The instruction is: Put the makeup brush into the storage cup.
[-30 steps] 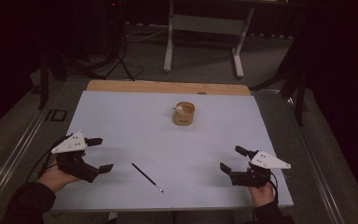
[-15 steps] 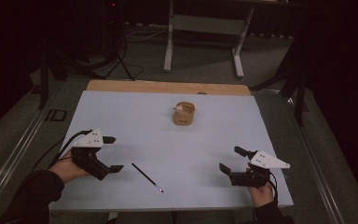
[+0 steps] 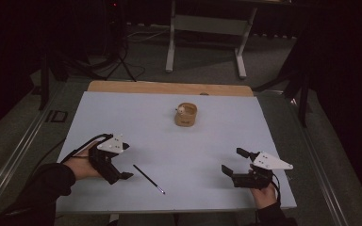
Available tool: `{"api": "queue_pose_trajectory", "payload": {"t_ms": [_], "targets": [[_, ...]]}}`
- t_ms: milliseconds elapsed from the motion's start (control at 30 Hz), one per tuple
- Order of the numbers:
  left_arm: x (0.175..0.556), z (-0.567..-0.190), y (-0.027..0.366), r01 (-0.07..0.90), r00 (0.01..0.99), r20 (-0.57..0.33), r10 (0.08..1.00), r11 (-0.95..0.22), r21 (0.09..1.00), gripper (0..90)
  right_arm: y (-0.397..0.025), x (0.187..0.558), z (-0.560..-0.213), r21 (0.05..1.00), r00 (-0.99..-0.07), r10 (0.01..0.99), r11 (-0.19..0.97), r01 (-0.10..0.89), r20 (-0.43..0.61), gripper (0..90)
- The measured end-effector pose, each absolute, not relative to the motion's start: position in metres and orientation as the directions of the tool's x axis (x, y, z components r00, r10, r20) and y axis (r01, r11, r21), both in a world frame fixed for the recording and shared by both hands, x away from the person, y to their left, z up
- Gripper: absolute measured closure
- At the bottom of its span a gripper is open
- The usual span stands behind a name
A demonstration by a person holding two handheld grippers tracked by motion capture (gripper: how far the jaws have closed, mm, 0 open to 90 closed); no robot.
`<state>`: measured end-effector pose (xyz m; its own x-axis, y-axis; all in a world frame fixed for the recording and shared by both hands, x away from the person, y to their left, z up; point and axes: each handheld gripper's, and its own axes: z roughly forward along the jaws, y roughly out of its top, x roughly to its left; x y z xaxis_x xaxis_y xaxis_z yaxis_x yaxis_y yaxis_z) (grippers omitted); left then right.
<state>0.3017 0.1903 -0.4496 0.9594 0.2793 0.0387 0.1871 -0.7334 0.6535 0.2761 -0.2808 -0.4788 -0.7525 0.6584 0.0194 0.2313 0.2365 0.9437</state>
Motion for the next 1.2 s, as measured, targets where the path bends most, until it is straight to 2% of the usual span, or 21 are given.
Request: {"api": "queue_pose_trajectory", "payload": {"t_ms": [600,700,933,1033,1200], "targets": [[0.318,-0.448,0.167,0.135,0.979,0.047,0.196,-0.812,0.568,1.2,-0.283,0.275,-0.478,0.949,-0.760,0.648,0.216,0.231,0.037,11.2],[0.320,-0.451,0.158,0.131,0.985,0.029,0.173,-0.837,0.532,1.2,-0.283,0.275,-0.478,0.949,-0.761,0.647,0.215,0.232,0.040,11.2],[0.322,-0.458,0.147,0.082,0.992,0.046,0.116,-0.882,0.465,1.2,-0.283,0.276,-0.480,0.945,-0.765,0.643,0.221,0.240,0.044,11.1],[0.322,-0.460,0.143,0.084,0.991,0.060,0.122,-0.894,0.439,1.1,-0.283,0.276,-0.479,0.946,-0.763,0.645,0.223,0.235,0.038,11.1],[0.321,-0.465,0.134,0.027,0.996,0.071,0.058,-0.924,0.380,1.2,-0.283,0.276,-0.479,0.946,-0.758,0.652,0.235,0.223,0.017,11.1]]}}
